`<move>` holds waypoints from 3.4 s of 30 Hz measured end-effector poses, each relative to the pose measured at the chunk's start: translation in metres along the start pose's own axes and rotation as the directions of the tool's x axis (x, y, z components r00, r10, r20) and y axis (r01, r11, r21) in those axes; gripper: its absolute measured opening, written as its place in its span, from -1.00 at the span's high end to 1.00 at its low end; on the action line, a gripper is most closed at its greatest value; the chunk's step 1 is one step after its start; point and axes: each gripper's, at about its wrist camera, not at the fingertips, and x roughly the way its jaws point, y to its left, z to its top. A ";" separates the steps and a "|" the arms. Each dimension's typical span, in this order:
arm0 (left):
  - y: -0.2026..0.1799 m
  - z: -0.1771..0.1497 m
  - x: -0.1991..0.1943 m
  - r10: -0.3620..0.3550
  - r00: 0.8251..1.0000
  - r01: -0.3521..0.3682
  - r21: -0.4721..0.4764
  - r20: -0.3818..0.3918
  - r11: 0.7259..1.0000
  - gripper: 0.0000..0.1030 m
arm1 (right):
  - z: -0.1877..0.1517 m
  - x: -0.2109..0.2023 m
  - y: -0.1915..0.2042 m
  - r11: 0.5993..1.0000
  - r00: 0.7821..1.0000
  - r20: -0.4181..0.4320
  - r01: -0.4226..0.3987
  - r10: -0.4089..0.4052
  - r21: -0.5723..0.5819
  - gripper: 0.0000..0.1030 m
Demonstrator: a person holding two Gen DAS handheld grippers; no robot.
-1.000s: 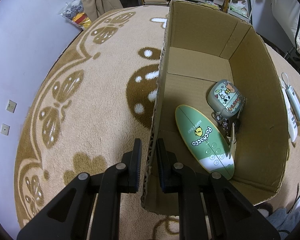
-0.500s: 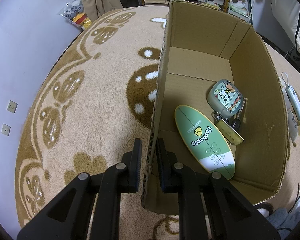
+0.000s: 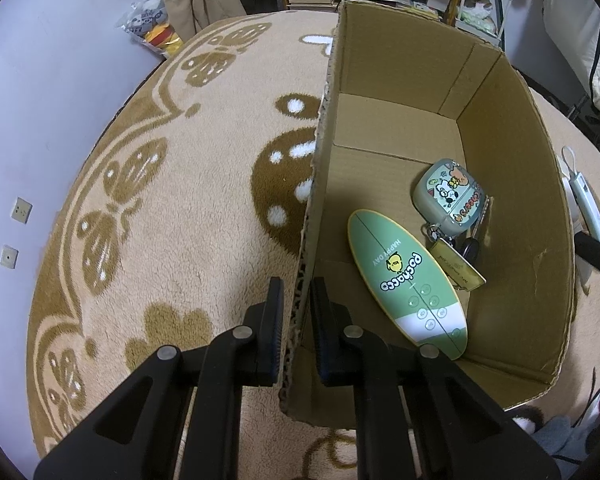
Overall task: Organize rigid objects
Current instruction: 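Move the right tool back to the pile over the key ring, then grasp the metal key ring with the right tool, then carry the key ring into the box and release it with the right tool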
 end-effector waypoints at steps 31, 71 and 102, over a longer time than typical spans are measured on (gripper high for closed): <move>0.000 -0.001 -0.001 -0.003 1.000 0.003 0.000 -0.001 1.000 0.77 | 0.003 0.044 -0.002 0.988 0.986 -0.063 0.153 -0.152 0.021 0.32; 0.001 0.001 -0.001 -0.001 1.000 0.001 0.002 -0.001 1.000 0.76 | 0.009 -0.051 0.050 0.998 0.987 0.162 -0.003 0.013 -0.059 0.44; 0.000 0.002 0.001 -0.006 1.000 0.006 0.000 -0.001 1.000 0.76 | 0.040 -0.107 0.163 0.943 0.941 0.270 -0.117 0.206 -0.312 0.44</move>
